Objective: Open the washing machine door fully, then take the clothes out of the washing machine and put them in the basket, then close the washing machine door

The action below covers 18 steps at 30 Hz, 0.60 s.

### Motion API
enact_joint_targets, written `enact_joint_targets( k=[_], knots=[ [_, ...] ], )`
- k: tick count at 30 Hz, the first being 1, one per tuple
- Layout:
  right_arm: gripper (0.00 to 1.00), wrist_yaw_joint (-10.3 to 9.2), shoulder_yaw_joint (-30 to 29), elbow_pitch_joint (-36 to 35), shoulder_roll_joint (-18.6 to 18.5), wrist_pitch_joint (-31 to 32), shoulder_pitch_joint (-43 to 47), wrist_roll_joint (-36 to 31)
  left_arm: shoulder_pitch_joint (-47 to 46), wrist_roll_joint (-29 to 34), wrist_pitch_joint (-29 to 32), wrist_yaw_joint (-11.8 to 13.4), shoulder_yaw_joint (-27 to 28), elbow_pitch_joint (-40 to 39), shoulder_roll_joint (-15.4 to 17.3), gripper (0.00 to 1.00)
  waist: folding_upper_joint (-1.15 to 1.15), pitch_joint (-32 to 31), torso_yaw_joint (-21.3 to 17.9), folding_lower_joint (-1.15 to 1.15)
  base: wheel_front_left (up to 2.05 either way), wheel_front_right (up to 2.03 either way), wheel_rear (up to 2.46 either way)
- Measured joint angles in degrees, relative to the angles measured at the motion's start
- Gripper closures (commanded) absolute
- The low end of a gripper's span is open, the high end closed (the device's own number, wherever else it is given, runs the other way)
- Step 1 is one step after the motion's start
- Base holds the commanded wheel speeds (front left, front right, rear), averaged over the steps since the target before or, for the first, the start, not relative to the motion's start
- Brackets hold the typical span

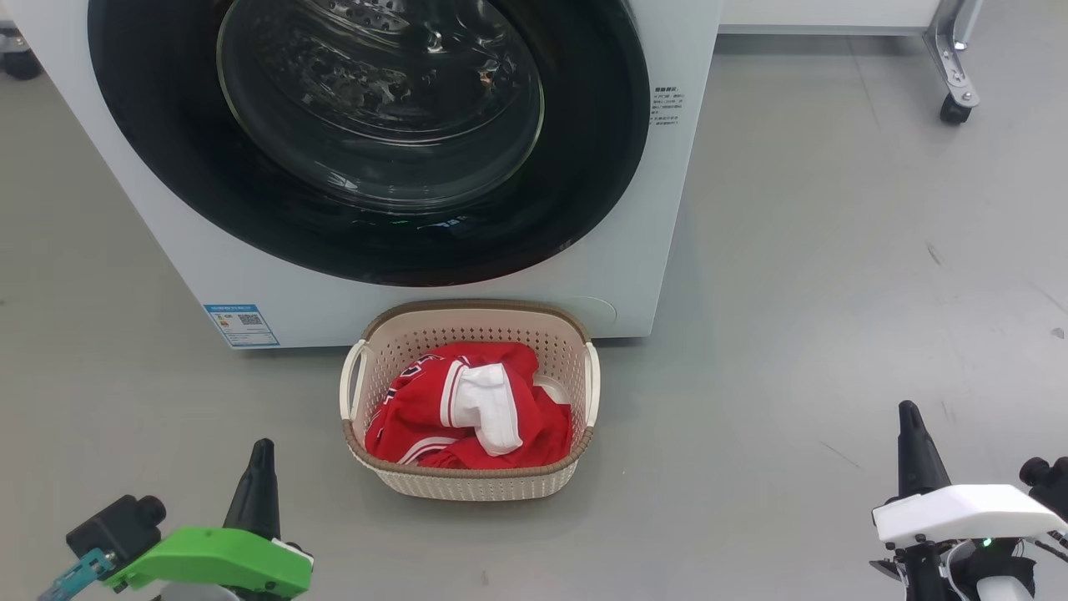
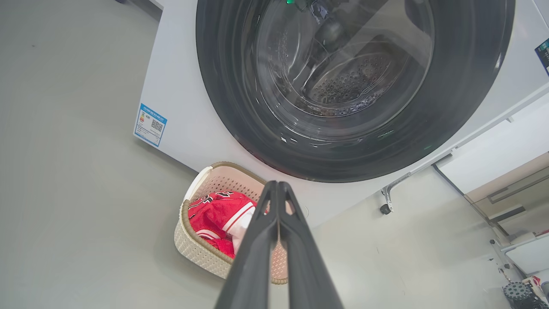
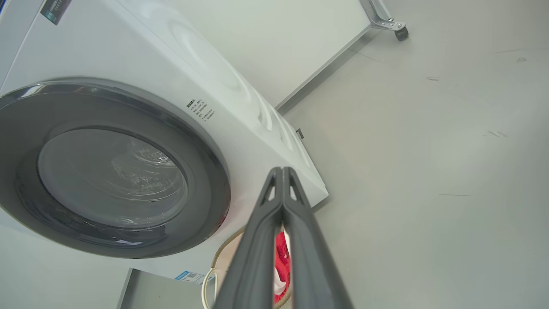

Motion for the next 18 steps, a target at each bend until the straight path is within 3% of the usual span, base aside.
enact_joint_targets(
  k=[18],
  knots=[
    [1.0, 1.19, -1.6, 2.1, -0.3, 3.0, -2.0, 13.5, -1.0, -12.8, 2.1, -1.9, 2.5, 2.0, 0.3, 1.0, 0.0, -1.0, -0.5, 0.0, 0.0, 0.0, 0.0]
  ],
)
